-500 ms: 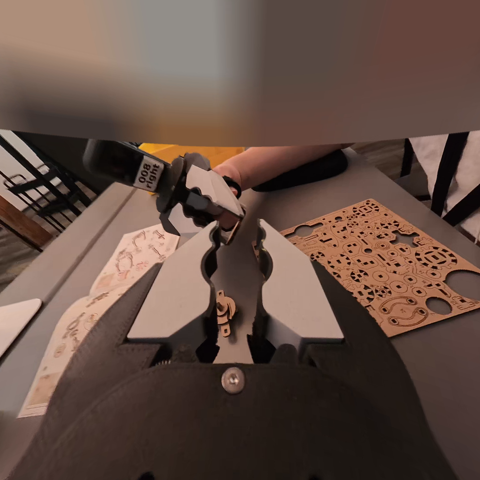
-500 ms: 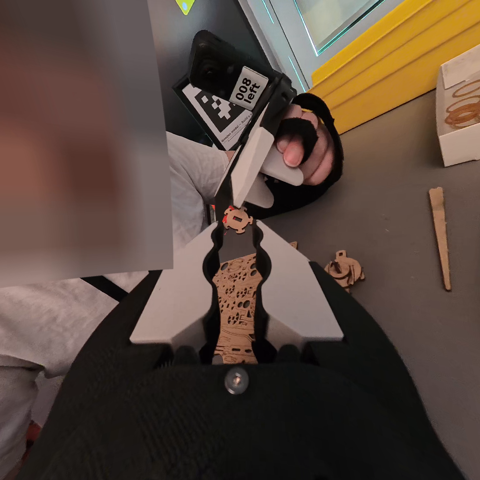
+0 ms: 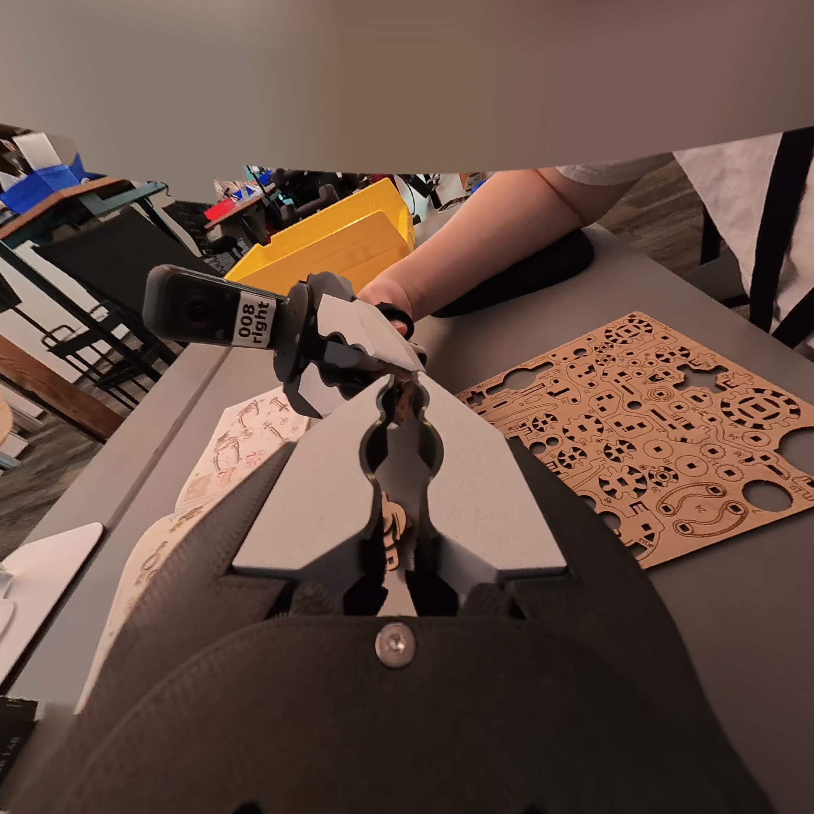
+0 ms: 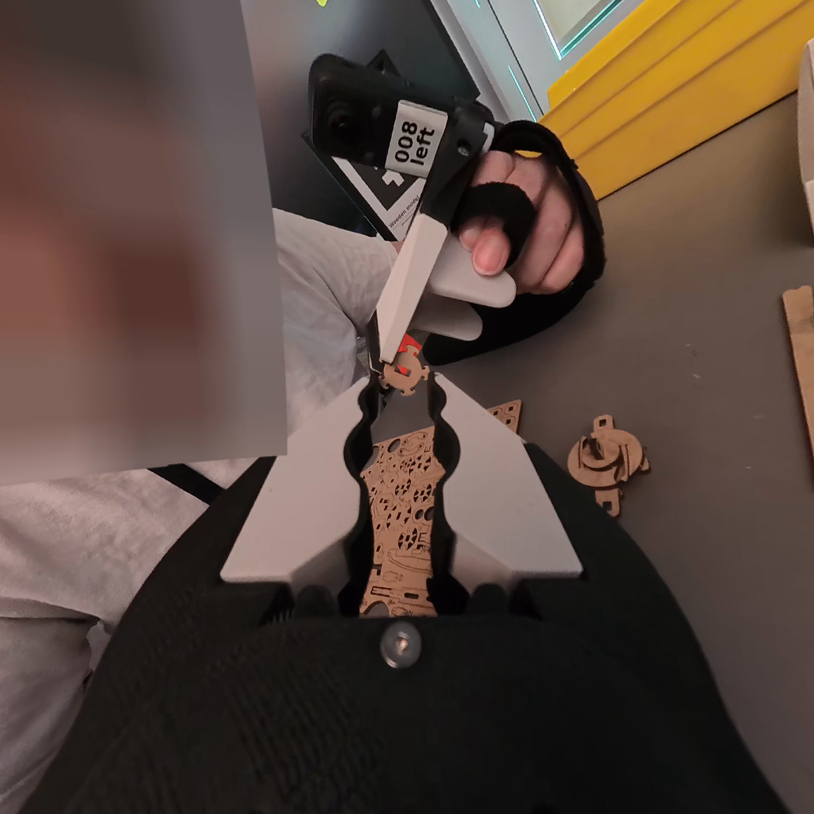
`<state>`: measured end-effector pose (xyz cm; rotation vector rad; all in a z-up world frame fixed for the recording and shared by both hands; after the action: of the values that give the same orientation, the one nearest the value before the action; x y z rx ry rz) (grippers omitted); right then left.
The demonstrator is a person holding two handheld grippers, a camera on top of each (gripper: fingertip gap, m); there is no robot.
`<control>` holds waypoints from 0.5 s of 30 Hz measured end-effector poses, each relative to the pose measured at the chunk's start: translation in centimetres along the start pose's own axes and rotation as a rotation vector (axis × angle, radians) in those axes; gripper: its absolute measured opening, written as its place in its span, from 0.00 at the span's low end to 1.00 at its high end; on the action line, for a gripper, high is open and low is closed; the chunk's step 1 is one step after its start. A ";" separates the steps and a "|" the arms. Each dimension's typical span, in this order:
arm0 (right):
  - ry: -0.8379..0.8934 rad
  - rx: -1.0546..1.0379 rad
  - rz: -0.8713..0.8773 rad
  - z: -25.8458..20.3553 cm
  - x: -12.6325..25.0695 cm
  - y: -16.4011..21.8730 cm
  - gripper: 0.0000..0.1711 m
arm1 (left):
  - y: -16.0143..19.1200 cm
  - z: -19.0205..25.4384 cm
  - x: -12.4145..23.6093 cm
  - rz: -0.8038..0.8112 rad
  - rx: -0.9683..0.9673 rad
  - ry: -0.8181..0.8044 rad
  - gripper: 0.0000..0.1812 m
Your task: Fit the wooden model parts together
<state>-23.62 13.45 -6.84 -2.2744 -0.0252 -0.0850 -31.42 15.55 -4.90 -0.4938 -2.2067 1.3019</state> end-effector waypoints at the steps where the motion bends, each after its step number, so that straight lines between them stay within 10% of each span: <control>1: 0.001 -0.002 -0.003 0.0 0.0 0.1 0.13 | 0.1 0.0 0.0 -0.005 0.007 0.007 0.02; 15: 0.403 0.177 -0.051 1.0 2.4 -1.0 0.14 | 3.9 -2.1 -0.8 -0.263 0.214 -0.047 0.02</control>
<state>-21.26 14.85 -6.52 -2.0435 0.1167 -0.5447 -29.37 18.41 -7.73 -0.0887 -2.0549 1.3941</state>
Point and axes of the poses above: each gripper's, where its closed fingertips meet, x back along the fingers, y out of its underside, z = x × y across the jaws, the point moved 5 cm from there along x, back along the fingers, and after that the axes turned 6 degrees about -z, right-handed, at the moved point
